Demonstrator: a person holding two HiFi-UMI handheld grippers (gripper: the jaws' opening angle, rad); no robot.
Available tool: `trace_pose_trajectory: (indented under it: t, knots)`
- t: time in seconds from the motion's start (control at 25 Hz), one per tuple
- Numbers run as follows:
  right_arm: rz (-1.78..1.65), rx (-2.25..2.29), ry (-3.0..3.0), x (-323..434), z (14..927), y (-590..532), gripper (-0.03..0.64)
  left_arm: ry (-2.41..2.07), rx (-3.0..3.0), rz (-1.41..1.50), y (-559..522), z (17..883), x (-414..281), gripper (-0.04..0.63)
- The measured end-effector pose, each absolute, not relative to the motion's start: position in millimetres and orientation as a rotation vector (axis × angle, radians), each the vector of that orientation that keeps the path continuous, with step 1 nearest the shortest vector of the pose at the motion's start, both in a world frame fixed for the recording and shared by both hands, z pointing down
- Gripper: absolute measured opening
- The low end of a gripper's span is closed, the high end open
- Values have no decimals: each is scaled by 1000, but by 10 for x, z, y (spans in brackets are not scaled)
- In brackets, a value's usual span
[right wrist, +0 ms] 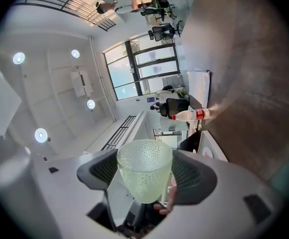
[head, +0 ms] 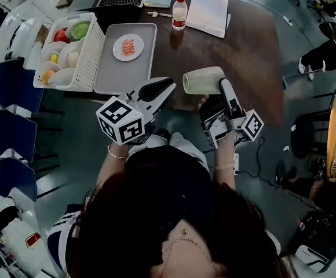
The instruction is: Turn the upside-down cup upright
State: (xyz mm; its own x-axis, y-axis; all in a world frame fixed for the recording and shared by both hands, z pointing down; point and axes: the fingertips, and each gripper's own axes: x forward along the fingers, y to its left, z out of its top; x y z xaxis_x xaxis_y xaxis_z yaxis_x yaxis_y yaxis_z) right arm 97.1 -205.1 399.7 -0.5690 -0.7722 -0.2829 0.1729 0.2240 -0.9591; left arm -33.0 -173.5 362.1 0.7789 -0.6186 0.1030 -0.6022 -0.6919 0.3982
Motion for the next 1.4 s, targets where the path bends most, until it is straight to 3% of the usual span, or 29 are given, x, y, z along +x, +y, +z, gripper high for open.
trace_pose_trajectory:
  t: [0.4,0.72,1.4]
  knots:
    - [-1480,-499,1677,921,3993,-2033,342,-769,2624,-45,-1637,3589,-228,136]
    - [-1483,-459,1680,881,3956,-2018,343,-672,2628,-5,-1595,3633,-118,285]
    - [-1498,-379,1698,799,3893,-1986,344,-665,2661,50,-1653,3650,103,302]
